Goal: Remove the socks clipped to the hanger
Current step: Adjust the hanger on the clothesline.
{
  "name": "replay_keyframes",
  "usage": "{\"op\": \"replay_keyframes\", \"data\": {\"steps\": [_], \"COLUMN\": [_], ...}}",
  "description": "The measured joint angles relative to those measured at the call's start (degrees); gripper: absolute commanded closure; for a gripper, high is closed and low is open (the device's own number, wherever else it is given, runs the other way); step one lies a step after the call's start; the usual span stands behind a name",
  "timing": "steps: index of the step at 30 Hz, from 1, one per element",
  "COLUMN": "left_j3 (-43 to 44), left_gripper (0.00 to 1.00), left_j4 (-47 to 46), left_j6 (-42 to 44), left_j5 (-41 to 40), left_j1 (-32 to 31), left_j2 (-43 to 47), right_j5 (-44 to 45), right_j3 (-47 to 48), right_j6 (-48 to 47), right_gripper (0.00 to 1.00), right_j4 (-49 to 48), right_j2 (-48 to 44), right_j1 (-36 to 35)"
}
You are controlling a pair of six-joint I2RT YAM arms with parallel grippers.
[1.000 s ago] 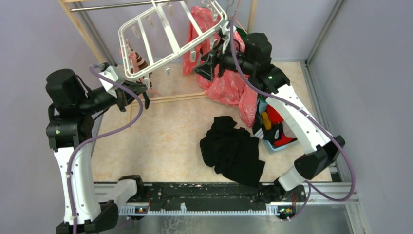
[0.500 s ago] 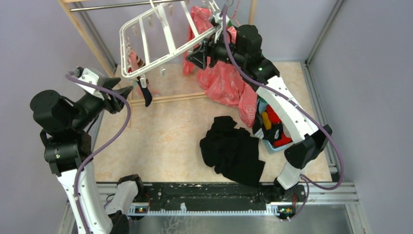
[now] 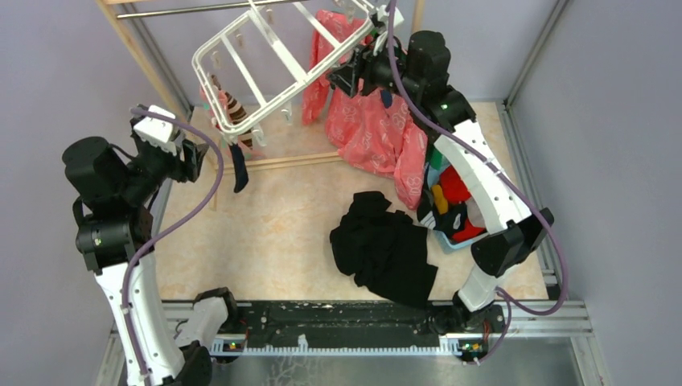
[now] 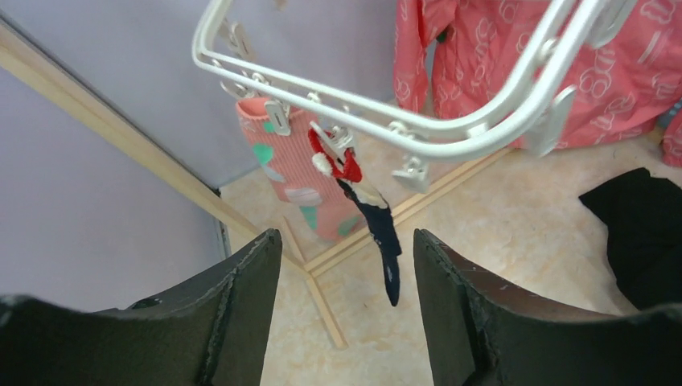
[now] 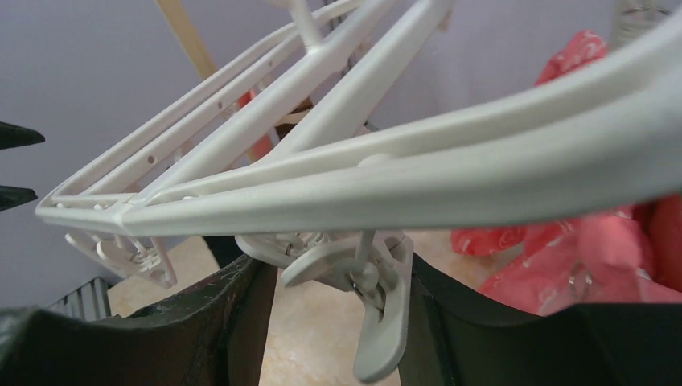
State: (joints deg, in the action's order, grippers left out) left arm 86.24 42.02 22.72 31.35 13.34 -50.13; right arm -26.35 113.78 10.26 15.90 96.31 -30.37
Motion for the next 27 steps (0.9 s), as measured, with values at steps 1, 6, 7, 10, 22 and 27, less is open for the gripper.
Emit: {"op": "replay_keyframes", "data": {"steps": [1, 6, 7, 10, 22, 27], "left_j3": [0.0, -1.7, -2.6, -5.2, -22.2, -27.0], "left_gripper": [0.31, 0.3, 0.29, 0.28, 0.17, 0.22], "left_j4": [0.7, 1.8, 1.7, 1.2, -18.3, -29.3], "left_j6": [0.8, 4.0, 4.3, 4.5, -10.6, -18.4], "left_j5": [0.1, 0.6, 0.7, 1.3, 15.4, 16.9], "left_j1": [0.0, 0.0, 0.0, 0.0, 0.1, 0.1], "left_j2": [-0.6, -3.7, -4.3, -5.8, -6.3, -6.2], "right_j5": [0.2, 0.9, 0.9, 1.0, 0.7, -0.1], "right_j3": [0.0, 1.2, 1.9, 4.3, 7.5, 9.3], "right_j6": [0.4, 1.1, 1.3, 1.4, 2.1, 2.8], "right_gripper": [0.49, 0.49, 0.48, 0.48, 0.48, 0.48], "right_j4": [0.0, 0.3, 0.5, 0.9, 2.8, 3.5], "right_j2": [0.0, 0.5, 0.9, 2.0, 4.8, 6.0], "right_j1": [0.8, 3.2, 3.5, 4.0, 6.0, 6.1]}}
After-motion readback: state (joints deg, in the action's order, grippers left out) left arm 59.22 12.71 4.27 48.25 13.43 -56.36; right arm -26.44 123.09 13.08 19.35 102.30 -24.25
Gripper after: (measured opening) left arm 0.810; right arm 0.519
